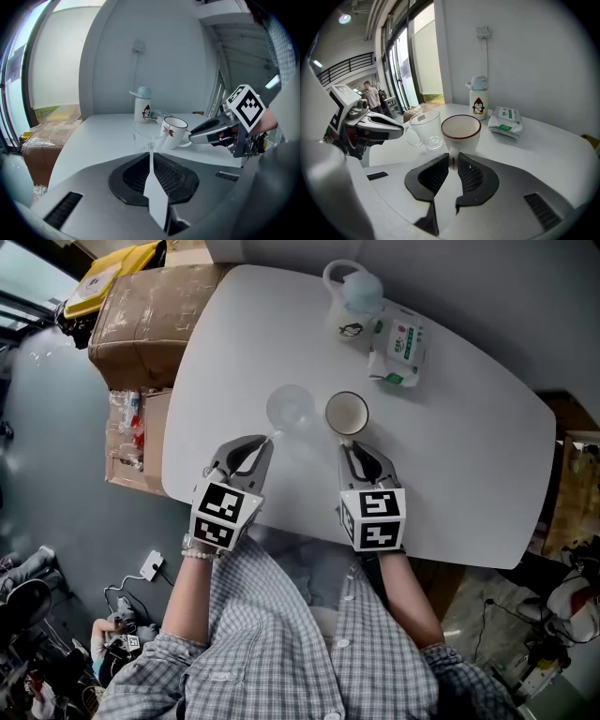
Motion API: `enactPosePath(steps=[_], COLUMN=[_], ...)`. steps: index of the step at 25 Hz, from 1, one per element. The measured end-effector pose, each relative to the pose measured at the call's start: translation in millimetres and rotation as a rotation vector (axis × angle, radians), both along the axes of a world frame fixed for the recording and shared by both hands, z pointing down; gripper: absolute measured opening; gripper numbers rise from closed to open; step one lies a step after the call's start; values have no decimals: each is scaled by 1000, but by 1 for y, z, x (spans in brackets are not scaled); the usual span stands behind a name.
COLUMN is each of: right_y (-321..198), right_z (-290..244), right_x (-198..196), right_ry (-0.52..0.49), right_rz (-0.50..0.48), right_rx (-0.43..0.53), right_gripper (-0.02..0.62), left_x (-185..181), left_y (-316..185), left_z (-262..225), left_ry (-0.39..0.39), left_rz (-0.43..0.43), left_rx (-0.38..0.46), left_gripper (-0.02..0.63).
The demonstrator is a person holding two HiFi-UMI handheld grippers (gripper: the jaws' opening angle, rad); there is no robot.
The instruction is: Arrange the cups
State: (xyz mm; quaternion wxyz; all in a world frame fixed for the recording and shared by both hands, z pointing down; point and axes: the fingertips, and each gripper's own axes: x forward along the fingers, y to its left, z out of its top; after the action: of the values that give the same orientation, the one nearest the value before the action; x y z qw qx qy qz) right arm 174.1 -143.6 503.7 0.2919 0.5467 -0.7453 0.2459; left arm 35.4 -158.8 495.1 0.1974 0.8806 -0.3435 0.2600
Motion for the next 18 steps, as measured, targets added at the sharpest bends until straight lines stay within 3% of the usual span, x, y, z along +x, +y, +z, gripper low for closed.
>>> enactPosePath(steps=[18], right_y=[12], right_z=[0], right_x=[-17], right_ry=[-67], right_rz=[36], right_rx=[-25], right_gripper=[71], left_x=[18], left_y=[0], left_z=[-1], left_ry=[7], left_rz=[37], left_rx=[6], left_gripper=[9])
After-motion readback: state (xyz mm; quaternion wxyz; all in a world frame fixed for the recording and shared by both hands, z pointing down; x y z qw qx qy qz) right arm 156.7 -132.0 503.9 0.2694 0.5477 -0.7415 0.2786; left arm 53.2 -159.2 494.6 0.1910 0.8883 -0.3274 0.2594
